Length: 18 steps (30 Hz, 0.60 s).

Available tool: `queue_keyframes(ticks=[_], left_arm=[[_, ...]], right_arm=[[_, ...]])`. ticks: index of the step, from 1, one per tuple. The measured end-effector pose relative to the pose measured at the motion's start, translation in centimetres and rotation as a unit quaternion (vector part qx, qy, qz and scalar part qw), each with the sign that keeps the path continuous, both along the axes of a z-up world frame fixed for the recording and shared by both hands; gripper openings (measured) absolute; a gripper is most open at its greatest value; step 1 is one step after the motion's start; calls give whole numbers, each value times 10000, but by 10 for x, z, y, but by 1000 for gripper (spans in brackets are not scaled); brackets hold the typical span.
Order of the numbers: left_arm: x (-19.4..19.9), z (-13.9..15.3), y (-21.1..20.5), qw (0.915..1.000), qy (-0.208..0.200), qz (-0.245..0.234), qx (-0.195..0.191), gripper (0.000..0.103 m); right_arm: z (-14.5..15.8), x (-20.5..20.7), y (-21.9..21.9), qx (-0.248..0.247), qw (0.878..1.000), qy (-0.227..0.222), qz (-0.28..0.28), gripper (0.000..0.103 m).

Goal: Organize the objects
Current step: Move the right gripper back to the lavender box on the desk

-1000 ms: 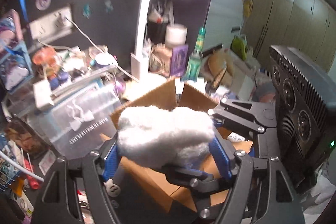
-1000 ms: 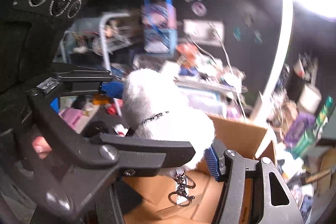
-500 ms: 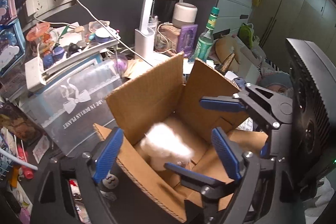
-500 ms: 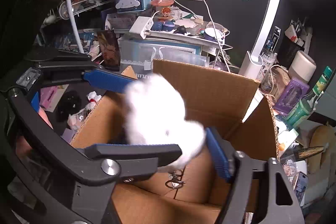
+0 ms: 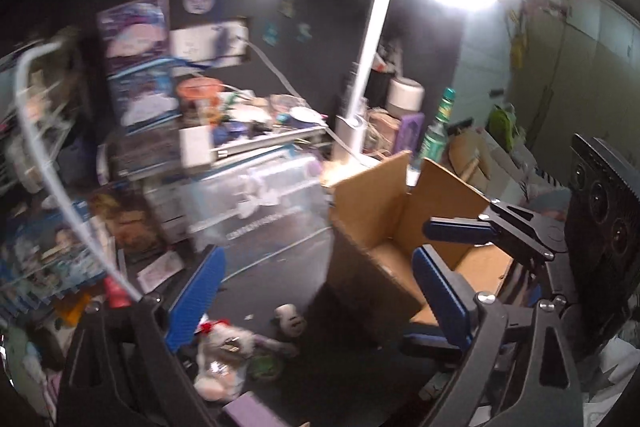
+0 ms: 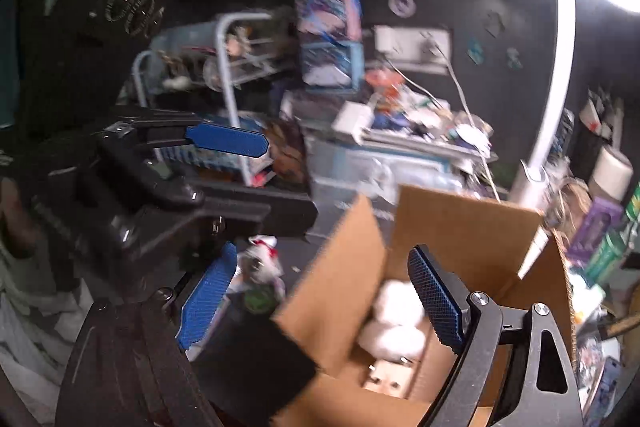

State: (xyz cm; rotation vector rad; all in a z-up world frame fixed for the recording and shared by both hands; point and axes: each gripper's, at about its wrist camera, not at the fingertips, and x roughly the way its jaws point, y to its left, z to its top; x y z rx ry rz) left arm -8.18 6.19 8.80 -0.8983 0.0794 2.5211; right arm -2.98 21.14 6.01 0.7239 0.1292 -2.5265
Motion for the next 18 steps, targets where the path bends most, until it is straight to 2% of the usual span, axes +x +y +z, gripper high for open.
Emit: queue_keyframes(ticks=[5, 9, 14, 18], left_arm=[[33, -18, -61, 9973, 202, 692, 155, 96], [57, -50, -102, 9923, 198, 1210, 167, 96], [78, -98, -139, 9854, -96, 1677, 281, 96], [86, -133, -154, 9802, -445, 1919, 206, 96]], right_arm=[[4, 16, -57, 66, 9974, 242, 671, 86], [-10, 28, -102, 214, 9918, 193, 1242, 86], [-59, 37, -146, 202, 9834, -603, 1701, 86], [-109, 31, -163, 308, 9833, -1139, 1383, 86]])
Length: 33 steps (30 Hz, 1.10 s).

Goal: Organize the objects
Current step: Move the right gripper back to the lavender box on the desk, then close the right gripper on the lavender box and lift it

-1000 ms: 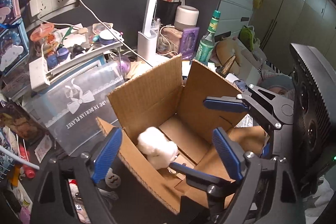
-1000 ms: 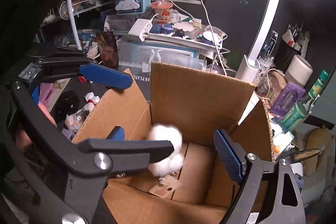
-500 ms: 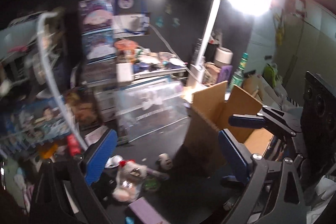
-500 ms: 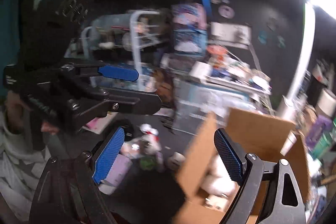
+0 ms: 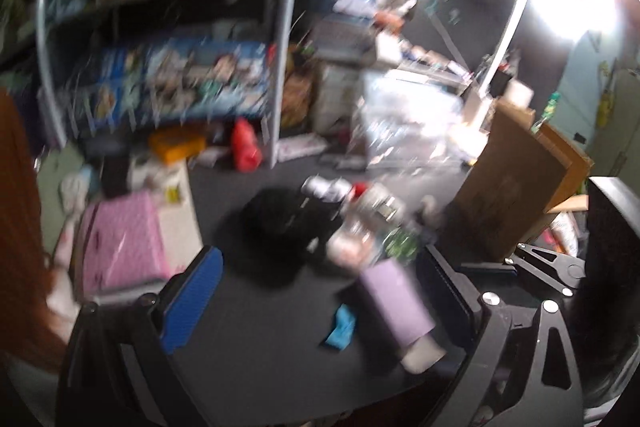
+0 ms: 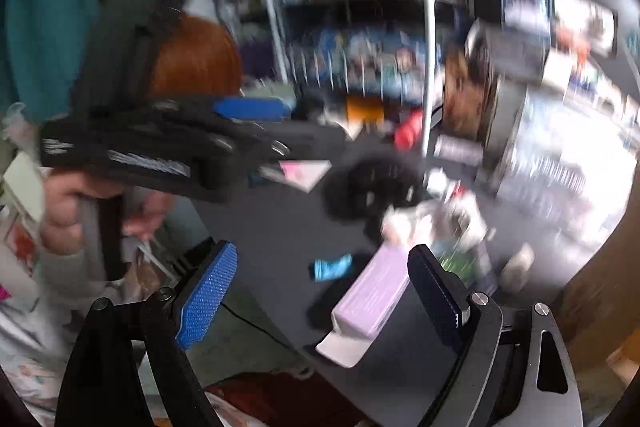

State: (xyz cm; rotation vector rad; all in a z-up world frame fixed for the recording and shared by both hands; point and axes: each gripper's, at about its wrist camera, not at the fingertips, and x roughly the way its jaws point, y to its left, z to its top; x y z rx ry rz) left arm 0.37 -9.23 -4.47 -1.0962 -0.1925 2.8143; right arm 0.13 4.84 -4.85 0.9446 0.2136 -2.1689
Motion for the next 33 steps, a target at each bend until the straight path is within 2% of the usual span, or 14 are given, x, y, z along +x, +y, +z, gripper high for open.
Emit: queue_keyframes(ticks=[5, 9, 13, 15, 17, 19, 21, 27, 33], left_arm=[[4, -21, -5, 9997, -247, 9, 90, 96], [3, -27, -2, 9994, -308, -32, 142, 96], [1, -28, 0, 9993, -307, -40, 186, 96], [-1, -29, 0, 9993, -318, -52, 209, 96], [-2, -30, 2, 9991, -324, -100, 251, 96], [-3, -30, 4, 9990, -345, -142, 247, 96], [-5, -28, 9, 9989, -349, -230, 217, 96], [-13, -23, 28, 9972, -359, -608, 246, 96], [-19, -5, 54, 9912, -190, -1242, 424, 96]], right_arm=[[-52, -20, 3, 133, 9957, -475, -788, 86], [-67, -29, 9, 179, 9934, -667, -917, 86], [-70, -33, 8, 311, 9940, -473, -937, 84], [-70, -32, 10, 351, 9944, -406, -906, 73], [-71, -33, 10, 491, 9945, -309, -874, 52], [-72, -33, 13, 503, 9944, -317, -879, 40], [-72, -35, 19, 341, 9945, -449, -881, 33], [-65, -32, 35, 212, 9948, -348, -937, 33], [-32, -19, 37, 82, 9984, 5, -556, 33]])
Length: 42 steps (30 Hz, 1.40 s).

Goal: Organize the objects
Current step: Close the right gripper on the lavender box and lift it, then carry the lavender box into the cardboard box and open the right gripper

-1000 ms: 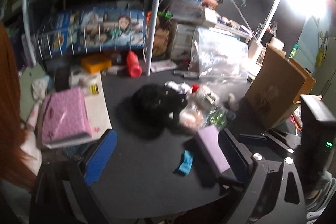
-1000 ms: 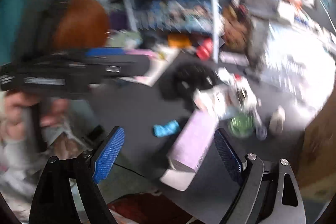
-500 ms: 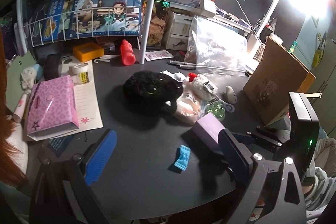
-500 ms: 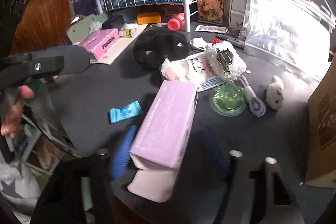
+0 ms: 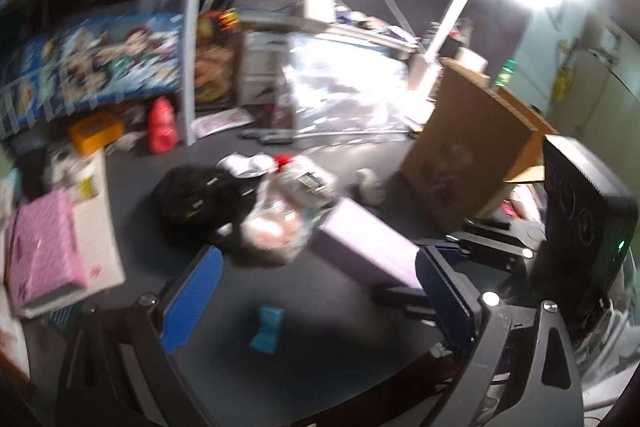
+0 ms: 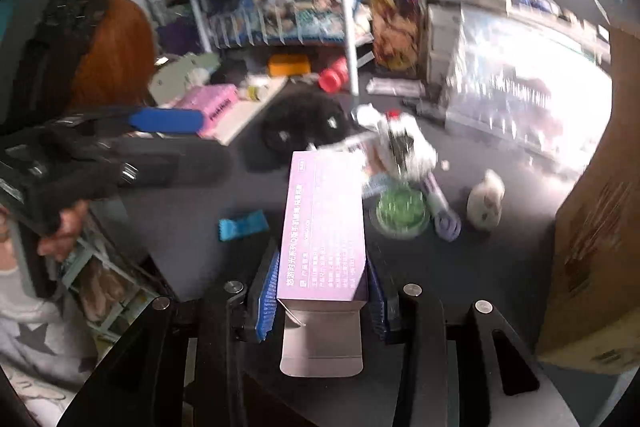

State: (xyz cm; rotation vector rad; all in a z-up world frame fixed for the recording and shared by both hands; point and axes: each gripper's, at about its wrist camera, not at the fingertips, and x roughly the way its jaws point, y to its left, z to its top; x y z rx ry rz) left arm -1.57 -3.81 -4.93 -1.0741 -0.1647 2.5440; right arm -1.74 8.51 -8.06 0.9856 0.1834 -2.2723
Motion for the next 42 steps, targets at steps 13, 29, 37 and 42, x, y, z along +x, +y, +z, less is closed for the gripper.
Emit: queue_keyframes(ticks=[13, 29, 37, 42], left_arm=[[-9, 41, 32, 9984, 338, -443, -6, 80], [-39, 104, 87, 9913, 870, -960, -215, 78], [-70, 116, 141, 9868, 833, -1363, -254, 78], [-91, 110, 176, 9854, 616, -1556, -312, 78]], right_arm=[[59, 10, -2, 4, 9958, 740, 535, 33], [118, 1, 47, 122, 9918, 1275, 43, 33], [131, -9, 94, 128, 9902, 1312, -457, 33], [130, -20, 126, 159, 9906, 1134, -751, 33]])
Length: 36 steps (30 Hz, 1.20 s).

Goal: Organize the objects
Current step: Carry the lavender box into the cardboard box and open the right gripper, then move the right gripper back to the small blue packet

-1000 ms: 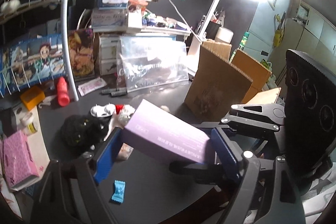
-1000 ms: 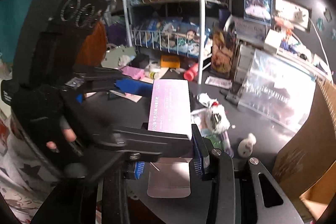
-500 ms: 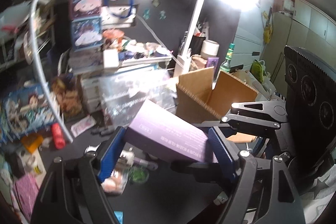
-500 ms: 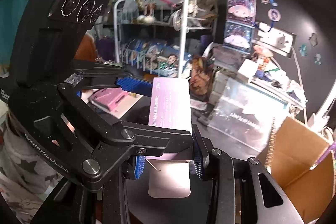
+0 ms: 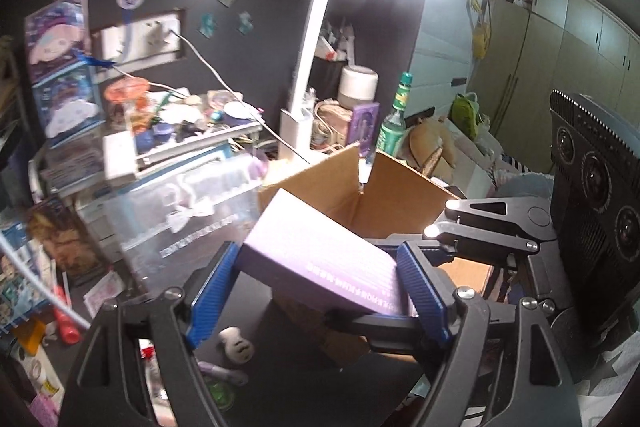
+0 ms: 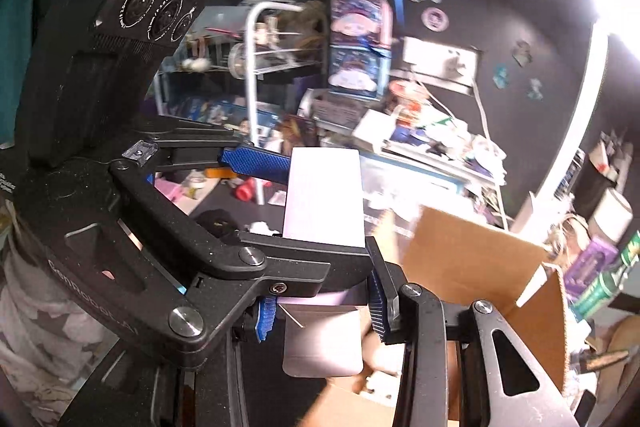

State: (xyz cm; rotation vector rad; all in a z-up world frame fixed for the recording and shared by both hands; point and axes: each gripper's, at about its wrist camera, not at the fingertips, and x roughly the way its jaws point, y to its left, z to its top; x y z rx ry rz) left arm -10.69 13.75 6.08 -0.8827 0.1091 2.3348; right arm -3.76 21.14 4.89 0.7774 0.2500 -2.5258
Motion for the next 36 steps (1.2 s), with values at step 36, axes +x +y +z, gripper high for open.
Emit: queue_keyframes(ticks=[36], left_arm=[[-4, -7, 18, 9993, 97, 31, -346, 94]], right_arm=[[-26, -18, 46, 450, 9944, -449, -845, 72]])
